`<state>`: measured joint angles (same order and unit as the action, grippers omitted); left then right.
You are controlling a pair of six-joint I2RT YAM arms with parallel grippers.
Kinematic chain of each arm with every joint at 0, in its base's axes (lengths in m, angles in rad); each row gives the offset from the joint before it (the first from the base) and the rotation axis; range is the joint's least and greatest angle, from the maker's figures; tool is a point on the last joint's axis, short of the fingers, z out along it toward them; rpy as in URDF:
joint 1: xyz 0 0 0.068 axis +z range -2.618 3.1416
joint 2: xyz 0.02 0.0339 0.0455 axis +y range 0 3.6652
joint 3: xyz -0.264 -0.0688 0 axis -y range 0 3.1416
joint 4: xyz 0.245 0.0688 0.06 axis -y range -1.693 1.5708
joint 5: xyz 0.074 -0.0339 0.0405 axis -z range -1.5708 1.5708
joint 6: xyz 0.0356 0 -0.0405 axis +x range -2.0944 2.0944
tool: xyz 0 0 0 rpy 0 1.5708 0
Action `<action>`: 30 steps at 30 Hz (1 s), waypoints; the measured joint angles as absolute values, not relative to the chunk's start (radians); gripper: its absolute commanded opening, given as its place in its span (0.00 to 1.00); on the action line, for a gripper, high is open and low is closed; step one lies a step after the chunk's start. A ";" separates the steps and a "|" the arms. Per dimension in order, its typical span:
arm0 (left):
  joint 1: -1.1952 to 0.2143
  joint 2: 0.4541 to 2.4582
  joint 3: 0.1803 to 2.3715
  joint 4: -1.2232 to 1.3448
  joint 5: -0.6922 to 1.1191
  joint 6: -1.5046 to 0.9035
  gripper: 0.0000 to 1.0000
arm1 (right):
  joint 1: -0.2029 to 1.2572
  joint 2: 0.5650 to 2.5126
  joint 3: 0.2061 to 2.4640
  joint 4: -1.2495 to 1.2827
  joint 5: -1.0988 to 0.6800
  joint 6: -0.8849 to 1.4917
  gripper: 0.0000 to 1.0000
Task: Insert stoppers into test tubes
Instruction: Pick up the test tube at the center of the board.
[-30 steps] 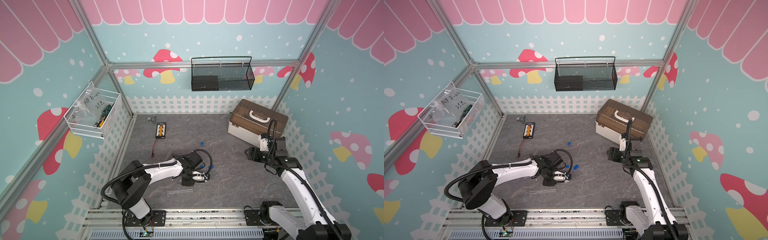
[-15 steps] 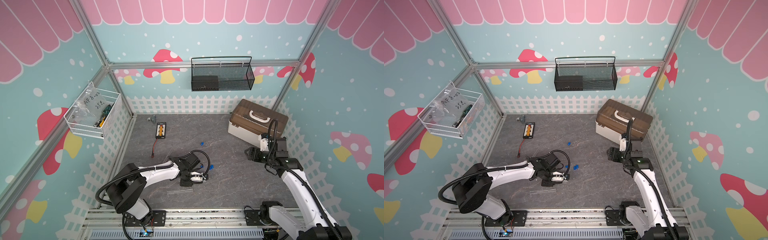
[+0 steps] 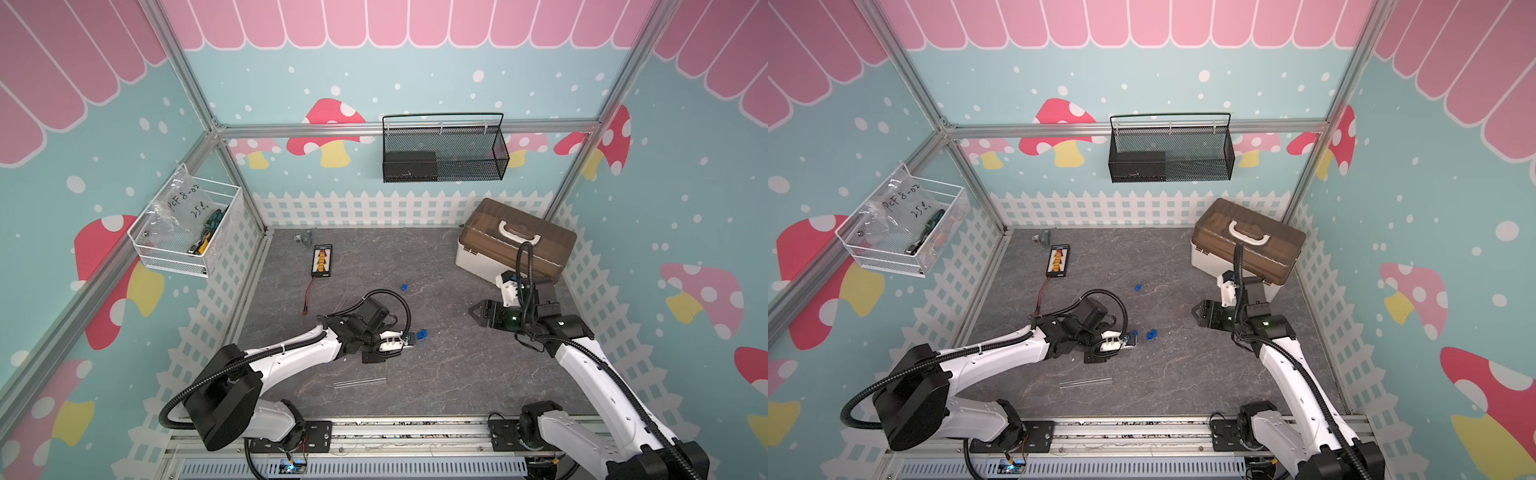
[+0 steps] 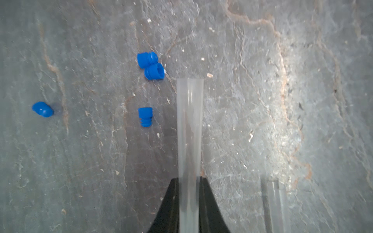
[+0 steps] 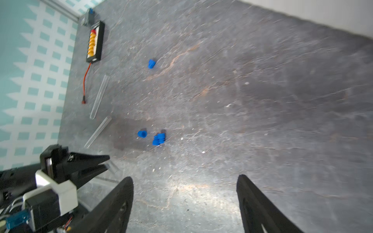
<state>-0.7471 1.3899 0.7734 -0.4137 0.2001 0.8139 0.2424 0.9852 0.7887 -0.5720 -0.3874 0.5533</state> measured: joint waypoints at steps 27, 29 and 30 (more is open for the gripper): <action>-0.707 1.295 0.698 -0.178 0.368 0.736 0.16 | 0.678 1.283 0.805 -0.319 -0.518 0.796 0.60; -0.707 1.297 0.698 -0.179 0.364 0.736 0.16 | 0.685 1.295 0.813 -0.309 -0.506 0.807 0.57; -0.707 1.298 0.698 -0.179 0.362 0.736 0.16 | 0.689 1.302 0.818 -0.303 -0.499 0.815 0.56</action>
